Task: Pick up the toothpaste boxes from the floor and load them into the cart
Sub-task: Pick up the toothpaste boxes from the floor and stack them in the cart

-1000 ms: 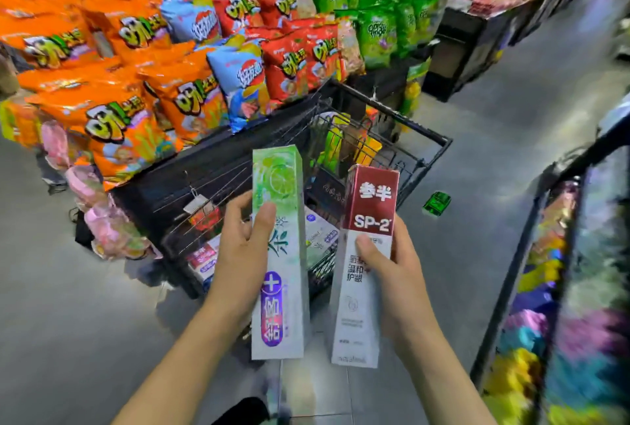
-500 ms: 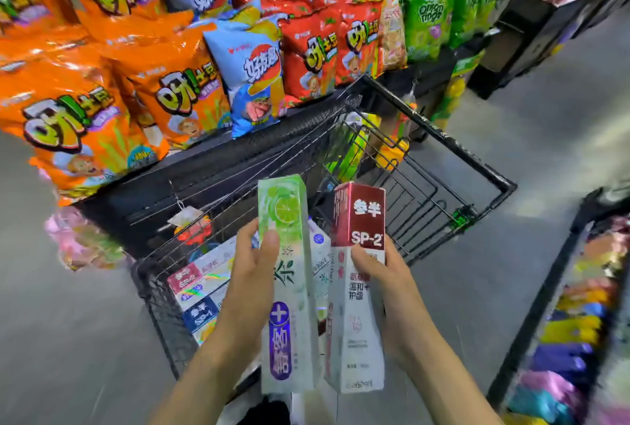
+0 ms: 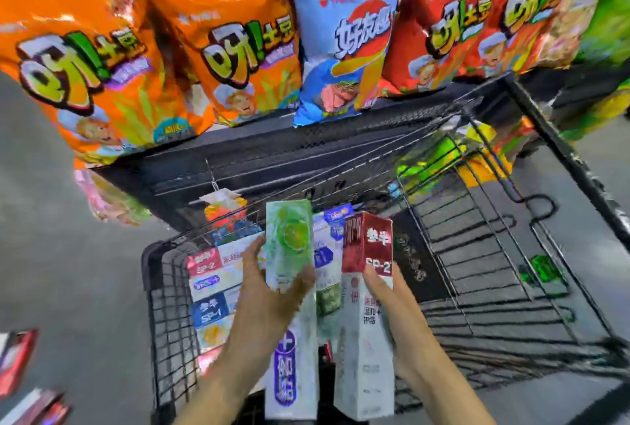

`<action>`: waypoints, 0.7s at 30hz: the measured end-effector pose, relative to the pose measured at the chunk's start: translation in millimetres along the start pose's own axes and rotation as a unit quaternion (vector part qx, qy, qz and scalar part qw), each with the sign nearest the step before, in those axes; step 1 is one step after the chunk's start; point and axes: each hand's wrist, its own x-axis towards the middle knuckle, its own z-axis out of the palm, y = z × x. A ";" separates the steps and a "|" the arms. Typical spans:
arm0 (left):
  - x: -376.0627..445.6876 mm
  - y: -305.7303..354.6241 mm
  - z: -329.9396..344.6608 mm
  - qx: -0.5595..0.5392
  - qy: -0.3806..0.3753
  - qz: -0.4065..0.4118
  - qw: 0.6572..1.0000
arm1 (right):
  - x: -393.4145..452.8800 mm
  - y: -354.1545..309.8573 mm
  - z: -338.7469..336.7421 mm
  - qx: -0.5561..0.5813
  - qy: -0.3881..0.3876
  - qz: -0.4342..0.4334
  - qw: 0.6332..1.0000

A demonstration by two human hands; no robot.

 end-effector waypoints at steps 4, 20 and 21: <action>45.8 -18.9 24.6 -0.017 0.046 -0.028 0.998 | 61.3 -3.2 -18.9 -0.106 -0.026 0.006 0.994; 167.6 -167.1 44.0 0.142 0.179 -0.012 0.974 | 278.3 60.4 -68.7 -0.624 -0.178 -0.142 0.747; 169.5 -171.0 42.9 0.150 0.186 -0.004 0.971 | 287.1 64.5 -65.7 -0.648 -0.180 -0.151 0.725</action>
